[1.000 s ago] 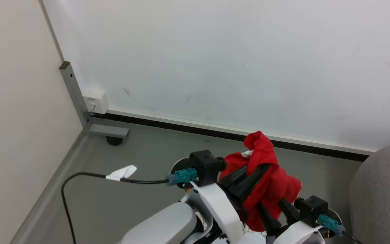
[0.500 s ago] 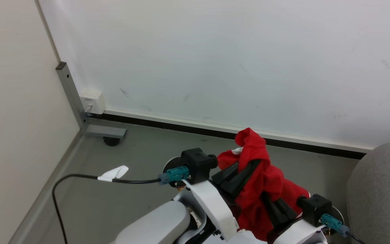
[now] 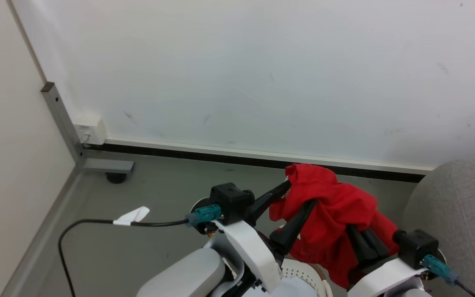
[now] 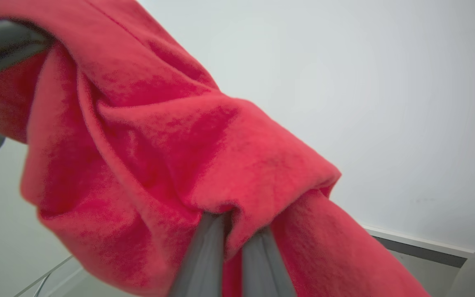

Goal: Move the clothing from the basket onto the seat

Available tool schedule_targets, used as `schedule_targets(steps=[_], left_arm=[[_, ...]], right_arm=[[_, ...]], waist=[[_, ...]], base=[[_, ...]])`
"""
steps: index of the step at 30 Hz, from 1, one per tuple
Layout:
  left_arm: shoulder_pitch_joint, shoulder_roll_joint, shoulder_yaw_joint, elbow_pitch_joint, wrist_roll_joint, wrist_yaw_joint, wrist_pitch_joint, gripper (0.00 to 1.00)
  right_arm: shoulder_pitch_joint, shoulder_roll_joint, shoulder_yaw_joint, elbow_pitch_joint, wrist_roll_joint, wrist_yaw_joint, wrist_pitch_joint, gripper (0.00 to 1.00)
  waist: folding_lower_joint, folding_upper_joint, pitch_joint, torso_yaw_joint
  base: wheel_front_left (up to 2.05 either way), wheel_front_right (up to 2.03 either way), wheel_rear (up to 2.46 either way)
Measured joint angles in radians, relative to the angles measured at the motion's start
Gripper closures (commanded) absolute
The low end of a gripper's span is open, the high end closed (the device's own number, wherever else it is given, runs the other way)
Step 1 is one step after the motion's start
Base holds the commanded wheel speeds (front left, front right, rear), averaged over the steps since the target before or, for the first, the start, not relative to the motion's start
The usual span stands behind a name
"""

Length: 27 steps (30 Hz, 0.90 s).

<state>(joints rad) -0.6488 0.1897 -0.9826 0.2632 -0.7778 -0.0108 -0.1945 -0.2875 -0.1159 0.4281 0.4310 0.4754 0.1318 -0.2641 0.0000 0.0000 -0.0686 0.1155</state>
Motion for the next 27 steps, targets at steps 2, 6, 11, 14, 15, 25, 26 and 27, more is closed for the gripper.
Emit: schedule_targets(steps=[2, 6, 11, 14, 15, 25, 26, 27], left_arm=[[0.004, 0.000, -0.001, 0.002, -0.002, 0.000, -0.001, 0.00], [0.018, 0.002, -0.014, 0.014, -0.003, 0.000, 0.001, 0.00], [0.038, 0.003, -0.030, 0.032, -0.003, 0.000, 0.000, 0.00], [0.041, 0.002, -0.037, 0.042, -0.002, -0.002, -0.001, 0.00], [0.042, 0.002, -0.038, 0.044, -0.002, -0.002, -0.001, 0.00], [0.039, -0.002, -0.040, 0.075, 0.014, 0.002, -0.024, 0.00], [0.038, -0.002, -0.040, 0.080, 0.017, 0.002, -0.027, 0.00], [0.037, -0.003, -0.039, 0.083, 0.021, 0.003, -0.029, 0.00]], right_arm=[[0.009, -0.007, -0.023, -0.016, -0.001, 0.000, 0.000, 1.00], [0.029, -0.015, -0.083, -0.049, -0.005, 0.000, 0.000, 1.00], [0.050, -0.036, -0.178, -0.086, -0.003, 0.000, 0.000, 1.00], [0.063, -0.048, -0.222, -0.110, -0.004, 0.000, 0.000, 1.00], [0.067, -0.051, -0.234, -0.115, -0.006, 0.000, 0.000, 1.00], [0.106, -0.096, -0.286, -0.178, -0.028, 0.000, 0.000, 1.00], [0.113, -0.102, -0.287, -0.181, -0.029, 0.000, 0.000, 1.00], [0.118, -0.108, -0.292, -0.185, -0.029, 0.000, 0.000, 1.00]], waist=[[0.0000, 0.0000, 0.002, -0.014], [0.0000, 0.0000, 0.006, -0.047], [0.0000, 0.0000, 0.011, -0.103], [0.0000, 0.0000, 0.015, -0.143], [0.0000, 0.0000, 0.016, -0.157], [0.0000, 0.0001, 0.034, -0.318], [0.0000, 0.0001, 0.036, -0.335], [0.0000, 0.0000, 0.037, -0.352]], base=[[0.00, 0.00, 0.00], [0.00, 0.00, 0.00], [0.00, 0.00, 0.00], [0.00, 0.00, 0.00], [0.00, 0.00, 0.00], [0.00, 0.00, 0.00], [0.00, 0.00, 0.00], [0.00, 0.00, 0.00]])
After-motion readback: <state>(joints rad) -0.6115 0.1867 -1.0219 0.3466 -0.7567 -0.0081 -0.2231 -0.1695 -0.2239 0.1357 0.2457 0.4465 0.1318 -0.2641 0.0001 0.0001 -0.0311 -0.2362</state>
